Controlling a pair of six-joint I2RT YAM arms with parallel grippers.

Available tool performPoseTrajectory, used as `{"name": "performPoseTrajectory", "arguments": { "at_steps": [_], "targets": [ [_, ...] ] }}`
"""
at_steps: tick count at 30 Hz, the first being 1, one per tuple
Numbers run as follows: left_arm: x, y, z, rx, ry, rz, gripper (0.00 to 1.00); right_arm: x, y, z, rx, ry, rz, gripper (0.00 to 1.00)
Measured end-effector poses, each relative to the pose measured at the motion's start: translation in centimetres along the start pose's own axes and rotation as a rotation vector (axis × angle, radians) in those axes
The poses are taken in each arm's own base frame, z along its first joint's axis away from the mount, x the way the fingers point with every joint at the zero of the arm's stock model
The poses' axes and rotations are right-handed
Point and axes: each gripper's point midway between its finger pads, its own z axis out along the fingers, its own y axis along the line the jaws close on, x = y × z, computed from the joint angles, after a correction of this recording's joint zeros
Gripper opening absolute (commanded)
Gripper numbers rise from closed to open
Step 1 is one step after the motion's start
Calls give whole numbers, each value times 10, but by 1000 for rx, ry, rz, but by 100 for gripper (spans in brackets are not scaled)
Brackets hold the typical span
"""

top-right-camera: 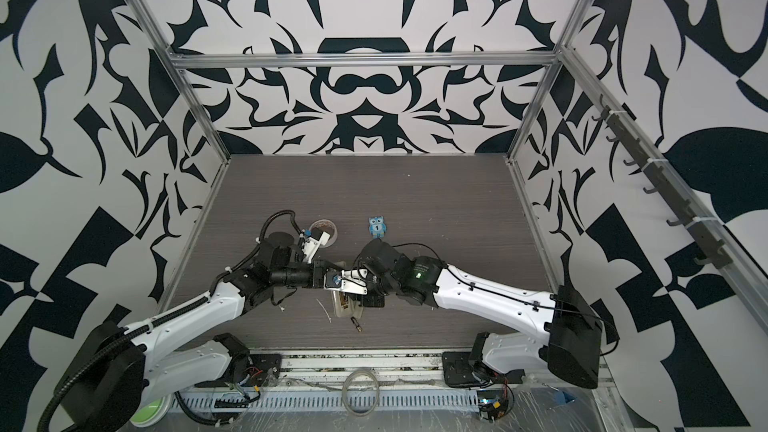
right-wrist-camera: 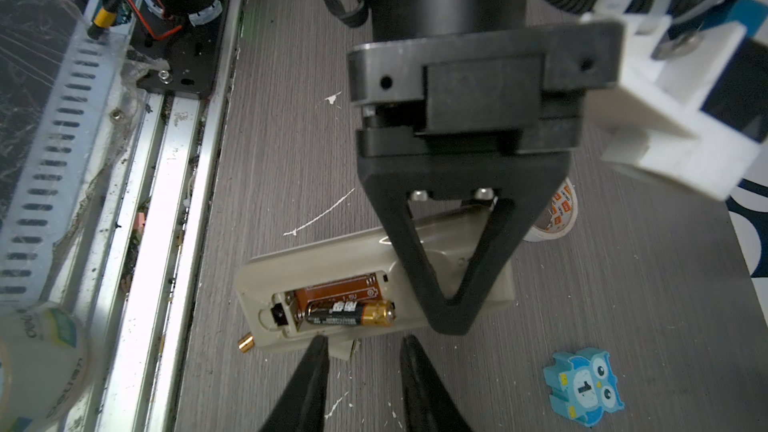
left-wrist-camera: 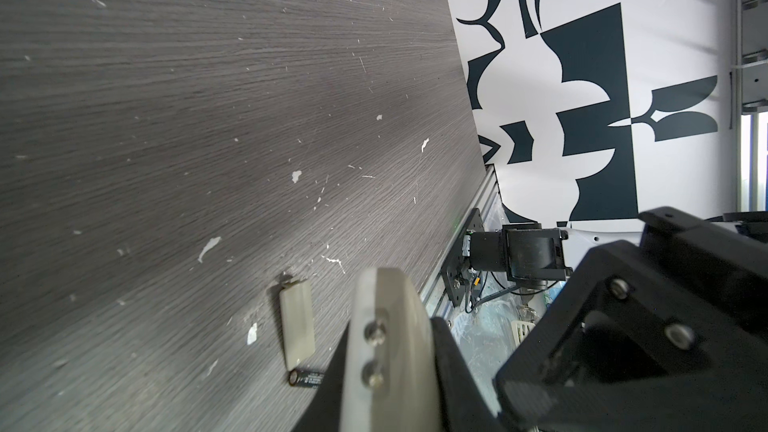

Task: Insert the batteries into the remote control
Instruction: 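Press the battery down into the compartment with the right gripper fingertips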

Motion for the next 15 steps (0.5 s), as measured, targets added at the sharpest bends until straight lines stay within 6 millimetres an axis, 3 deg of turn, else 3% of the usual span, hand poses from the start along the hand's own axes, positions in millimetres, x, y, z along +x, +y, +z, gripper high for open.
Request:
{"name": "performPoseTrajectory", "arguments": {
  "at_steps": [15],
  "targets": [
    [3,-3,2,6,12,6,0,4,-2,6,30,35,-35,28]
  ]
}}
